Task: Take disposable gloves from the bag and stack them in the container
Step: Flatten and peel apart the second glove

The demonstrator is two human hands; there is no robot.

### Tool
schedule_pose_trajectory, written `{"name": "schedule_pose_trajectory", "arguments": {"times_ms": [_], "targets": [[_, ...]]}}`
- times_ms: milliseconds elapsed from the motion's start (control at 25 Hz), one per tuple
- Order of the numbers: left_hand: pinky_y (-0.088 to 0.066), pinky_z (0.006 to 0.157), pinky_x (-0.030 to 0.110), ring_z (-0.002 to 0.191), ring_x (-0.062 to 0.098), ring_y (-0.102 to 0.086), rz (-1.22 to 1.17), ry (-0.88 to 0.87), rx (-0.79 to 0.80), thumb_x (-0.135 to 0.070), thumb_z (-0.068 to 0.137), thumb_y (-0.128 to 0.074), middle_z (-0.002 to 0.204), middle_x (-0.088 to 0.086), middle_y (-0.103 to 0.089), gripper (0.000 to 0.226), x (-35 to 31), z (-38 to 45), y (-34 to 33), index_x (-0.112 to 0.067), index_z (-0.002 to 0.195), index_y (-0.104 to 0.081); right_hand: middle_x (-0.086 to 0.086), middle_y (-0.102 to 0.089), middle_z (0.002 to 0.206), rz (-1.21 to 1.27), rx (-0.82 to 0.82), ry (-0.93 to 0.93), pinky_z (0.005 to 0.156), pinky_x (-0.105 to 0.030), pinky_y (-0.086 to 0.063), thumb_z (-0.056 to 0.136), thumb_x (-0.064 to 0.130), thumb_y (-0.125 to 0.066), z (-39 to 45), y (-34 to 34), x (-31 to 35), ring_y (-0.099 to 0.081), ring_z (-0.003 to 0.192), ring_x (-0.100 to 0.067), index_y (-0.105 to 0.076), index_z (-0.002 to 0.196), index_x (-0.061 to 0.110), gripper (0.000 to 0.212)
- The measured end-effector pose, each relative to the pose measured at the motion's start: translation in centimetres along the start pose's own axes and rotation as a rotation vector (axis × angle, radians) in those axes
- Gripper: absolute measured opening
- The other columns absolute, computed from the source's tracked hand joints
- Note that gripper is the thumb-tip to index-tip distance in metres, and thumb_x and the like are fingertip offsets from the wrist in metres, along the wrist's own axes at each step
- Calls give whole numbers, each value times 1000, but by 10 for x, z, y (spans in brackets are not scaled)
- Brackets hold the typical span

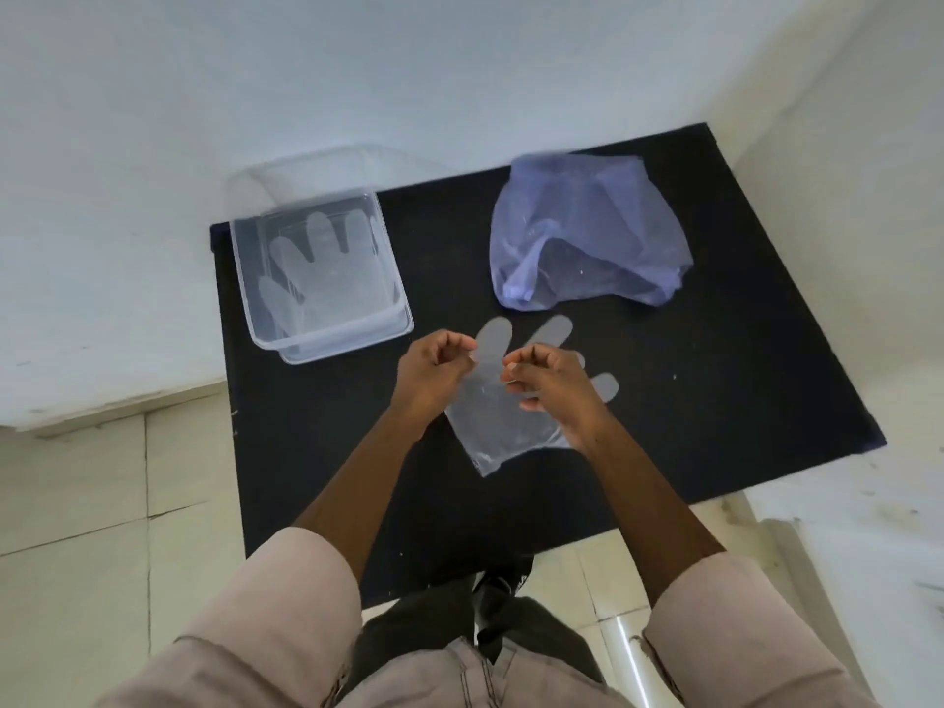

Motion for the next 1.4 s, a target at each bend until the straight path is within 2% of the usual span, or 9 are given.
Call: {"name": "schedule_pose_trajectory", "arguments": {"times_ms": [120, 240, 320, 560, 720, 880, 1040, 1160, 1400], "targets": [[-52, 90, 32, 103, 17, -64, 317, -37, -191, -12, 87, -63, 114, 2, -67, 27, 26, -17, 8, -20, 112, -67, -15, -70, 99, -213, 10, -19, 75, -37, -54, 84, 11, -64, -9, -13, -46, -66, 87, -24, -66, 92, 7, 9], [-49, 95, 43, 121, 28, -54, 553, 12, -113, -26, 90, -63, 138, 11, -48, 50, 53, -19, -3, -16, 137, -48, -10, -64, 94, -496, 20, 66, 77, -34, -51, 74, 17, -76, -16, -34, -76, -61, 86, -21, -60, 92, 11, 25], [-50, 92, 44, 118, 29, -55, 581, 91, -81, -34, 88, -65, 134, 11, -49, 52, 65, -12, -7, -16, 135, -48, -4, -58, 97, -596, 5, 131, 76, -28, -47, 70, 23, -80, -20, -44, -84, -56, 87, -17, -56, 92, 17, 33], [-45, 63, 30, 82, 17, -64, 470, 163, -167, -35, 81, -73, 95, 1, -68, 14, 71, 0, 2, -22, 82, -68, -5, -52, 111, -705, -1, 197, 85, -31, -50, 72, 26, -79, -21, -50, -87, -54, 99, -19, -54, 105, 17, 42], [-46, 60, 26, 73, 15, -66, 305, 210, -170, -25, 76, -73, 75, -2, -68, 8, 70, -2, 3, -18, 74, -71, -8, -52, 113, -728, 16, 213, 86, -33, -50, 74, 25, -78, -22, -50, -88, -55, 102, -22, -54, 105, 16, 41], [-54, 63, 32, 69, 15, -62, 107, 232, -143, -20, 75, -71, 74, 3, -68, 11, 68, -3, 2, -13, 69, -65, -6, -50, 113, -719, 0, 212, 85, -31, -51, 77, 28, -76, -23, -49, -87, -55, 102, -20, -53, 105, 17, 37], [-59, 70, 35, 79, 19, -68, 11, 285, -192, -16, 81, -66, 91, 8, -72, 7, 75, -2, 10, -15, 87, -65, -8, -50, 114, -743, -2, 231, 88, -33, -52, 78, 27, -76, -22, -52, -87, -55, 102, -21, -52, 105, 16, 38], [-58, 62, 30, 88, 20, -70, -30, 299, -135, -16, 84, -66, 105, 8, -69, 33, 75, 1, 6, -16, 117, -61, -9, -50, 116, -780, -1, 251, 89, -32, -51, 77, 26, -77, -23, -53, -86, -53, 104, -21, -52, 107, 15, 41], [-52, 55, 28, 71, 16, -68, 32, 345, 19, -13, 79, -72, 97, 8, -72, 36, 60, 3, -11, -18, 112, -61, -8, -50, 115, -774, -15, 249, 85, -34, -52, 73, 41, -78, -26, -51, -85, -53, 105, -23, -49, 110, 15, 54]]}}
Point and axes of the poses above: each hand's wrist, its own z-axis towards the middle knuckle, its own y-axis out of the back of the hand, x = y × z, the point moved 8 cm from there along z, towards the middle knuckle
